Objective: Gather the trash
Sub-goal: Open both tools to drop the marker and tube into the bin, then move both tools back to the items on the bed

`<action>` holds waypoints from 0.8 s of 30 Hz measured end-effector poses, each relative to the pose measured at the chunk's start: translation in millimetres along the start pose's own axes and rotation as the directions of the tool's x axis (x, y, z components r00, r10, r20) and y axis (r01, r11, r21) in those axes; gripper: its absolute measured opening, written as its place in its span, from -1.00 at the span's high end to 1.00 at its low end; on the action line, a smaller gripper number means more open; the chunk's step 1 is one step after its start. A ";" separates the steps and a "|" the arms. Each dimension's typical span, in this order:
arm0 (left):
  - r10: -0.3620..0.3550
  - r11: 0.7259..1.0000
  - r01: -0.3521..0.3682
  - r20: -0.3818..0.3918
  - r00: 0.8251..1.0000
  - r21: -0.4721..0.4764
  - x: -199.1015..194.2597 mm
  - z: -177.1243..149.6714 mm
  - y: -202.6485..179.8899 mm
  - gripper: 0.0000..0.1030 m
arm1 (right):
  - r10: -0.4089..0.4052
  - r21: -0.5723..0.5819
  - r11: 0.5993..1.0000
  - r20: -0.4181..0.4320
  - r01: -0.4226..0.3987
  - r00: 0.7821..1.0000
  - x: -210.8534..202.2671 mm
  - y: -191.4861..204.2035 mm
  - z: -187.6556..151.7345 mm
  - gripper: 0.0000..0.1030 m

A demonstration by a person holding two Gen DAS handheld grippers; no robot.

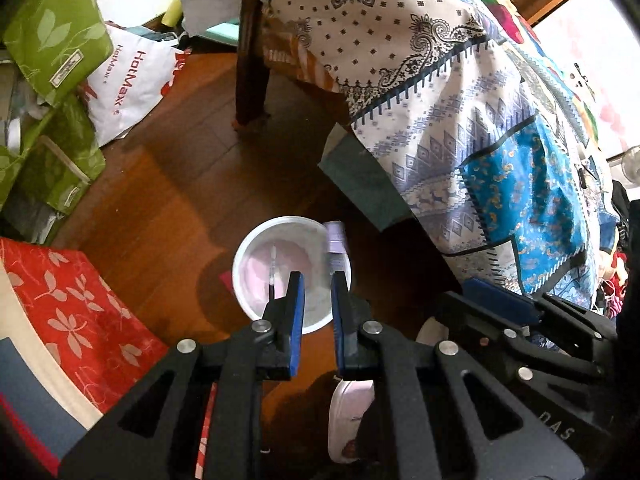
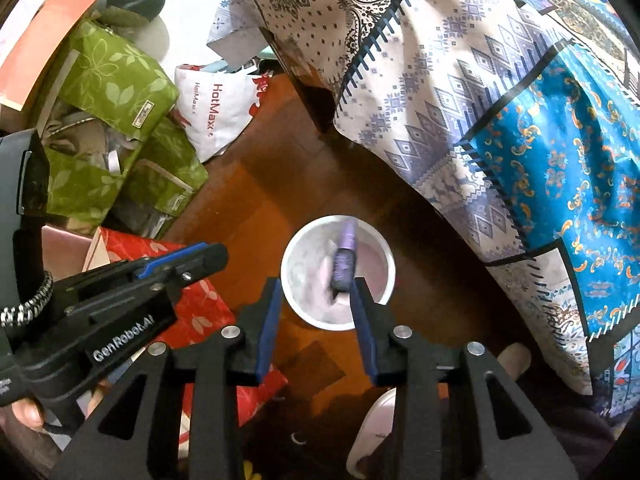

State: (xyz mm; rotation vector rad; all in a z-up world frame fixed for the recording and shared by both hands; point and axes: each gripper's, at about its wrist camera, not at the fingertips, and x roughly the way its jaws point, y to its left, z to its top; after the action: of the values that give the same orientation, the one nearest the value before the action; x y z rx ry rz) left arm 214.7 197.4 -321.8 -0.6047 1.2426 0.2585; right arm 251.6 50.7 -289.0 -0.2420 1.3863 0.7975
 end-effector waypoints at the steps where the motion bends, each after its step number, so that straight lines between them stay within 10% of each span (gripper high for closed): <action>1: 0.000 1.000 0.000 0.002 1.000 -0.002 -1.0 -0.1 0.4 0.79 | -0.001 -0.006 1.000 0.002 0.001 1.000 -1.9 -0.1 -1.6 0.37; 14: 0.041 0.998 -0.050 0.178 0.983 0.045 -73.4 -12.2 -27.0 0.61 | -0.014 -0.060 0.998 0.167 0.024 0.986 -72.2 1.1 -19.2 0.37; 24: -0.003 0.992 -0.046 0.376 0.927 0.121 -149.1 -20.6 -80.3 0.32 | -0.074 -0.052 0.993 0.436 0.107 0.897 -173.9 -12.0 -42.3 0.37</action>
State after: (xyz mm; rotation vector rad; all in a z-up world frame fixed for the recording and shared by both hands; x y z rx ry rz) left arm 190.6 140.6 -162.8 -0.4066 0.8872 0.2957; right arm 230.2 -45.3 -139.1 -0.1719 0.9186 0.7712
